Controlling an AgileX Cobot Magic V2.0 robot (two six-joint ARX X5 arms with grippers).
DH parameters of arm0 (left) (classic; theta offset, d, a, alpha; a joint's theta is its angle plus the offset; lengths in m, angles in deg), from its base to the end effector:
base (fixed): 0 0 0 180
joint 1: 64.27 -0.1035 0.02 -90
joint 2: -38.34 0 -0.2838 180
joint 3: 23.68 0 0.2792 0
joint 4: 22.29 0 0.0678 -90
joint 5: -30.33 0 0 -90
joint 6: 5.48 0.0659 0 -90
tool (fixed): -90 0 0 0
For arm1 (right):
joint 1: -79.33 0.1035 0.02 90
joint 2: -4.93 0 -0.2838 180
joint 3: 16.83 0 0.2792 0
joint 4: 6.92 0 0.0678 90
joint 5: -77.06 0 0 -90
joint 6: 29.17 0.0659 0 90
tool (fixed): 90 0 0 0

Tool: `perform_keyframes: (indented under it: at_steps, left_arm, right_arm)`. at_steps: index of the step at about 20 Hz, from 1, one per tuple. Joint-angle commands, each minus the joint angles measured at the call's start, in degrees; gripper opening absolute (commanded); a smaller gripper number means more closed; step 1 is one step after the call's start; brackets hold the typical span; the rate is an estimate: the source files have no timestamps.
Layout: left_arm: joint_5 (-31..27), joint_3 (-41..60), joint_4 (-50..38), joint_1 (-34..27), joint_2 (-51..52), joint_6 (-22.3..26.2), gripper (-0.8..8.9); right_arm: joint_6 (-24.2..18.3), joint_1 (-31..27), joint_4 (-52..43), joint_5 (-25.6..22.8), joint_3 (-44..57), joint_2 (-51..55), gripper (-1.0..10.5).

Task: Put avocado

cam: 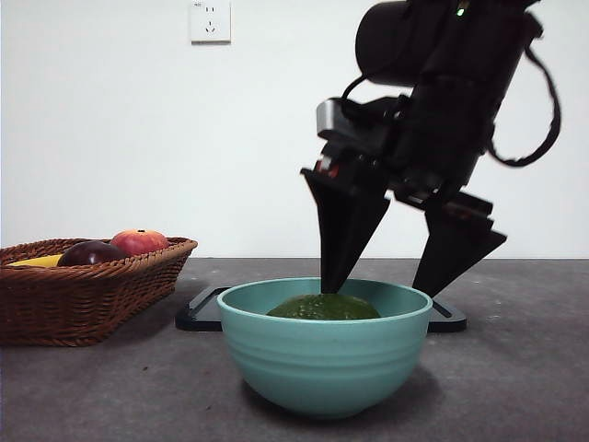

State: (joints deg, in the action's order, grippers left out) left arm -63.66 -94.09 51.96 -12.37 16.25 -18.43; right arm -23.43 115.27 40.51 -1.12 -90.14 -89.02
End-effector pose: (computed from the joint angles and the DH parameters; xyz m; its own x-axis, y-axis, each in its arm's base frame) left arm 0.0424 -0.0466 0.3604 0.6083 -0.6631 -0.4362 0.6670 0.7250 -0.1719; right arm 0.2756 0.2165 0.1655 0.1757 0.3804 -0.9080 -0.5581 0.7983 0.2264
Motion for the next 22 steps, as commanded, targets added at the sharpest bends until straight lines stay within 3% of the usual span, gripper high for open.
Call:
perform_keyframes:
  at_steps: [1, 6, 10, 14, 22]
  left_arm:
    - [-0.1, -0.4, -0.5, 0.6, -0.2, 0.3, 4.97]
    - [-0.1, -0.4, -0.5, 0.6, -0.2, 0.3, 4.97]
    - [-0.1, -0.4, -0.5, 0.6, -0.2, 0.3, 4.97]
    - [-0.1, -0.4, -0.5, 0.6, -0.2, 0.3, 4.97]
    - [-0.1, -0.4, -0.5, 0.6, -0.2, 0.3, 4.97]
  right_arm:
    - [-1.0, 0.4, -0.7, 0.6, -1.0, -2.5, 3.0]
    - [-1.1, 0.9, -2.2, 2.1, -1.0, -4.6, 0.2]
    - [0.6, 1.9, -2.4, 1.0, -3.1, -4.6, 0.1]
    - [0.8, 1.5, 0.2, -4.4, -12.2, -4.6, 0.1]
    - [0.5, -7.4, -2.5, -4.1, -25.2, -12.3, 0.1]
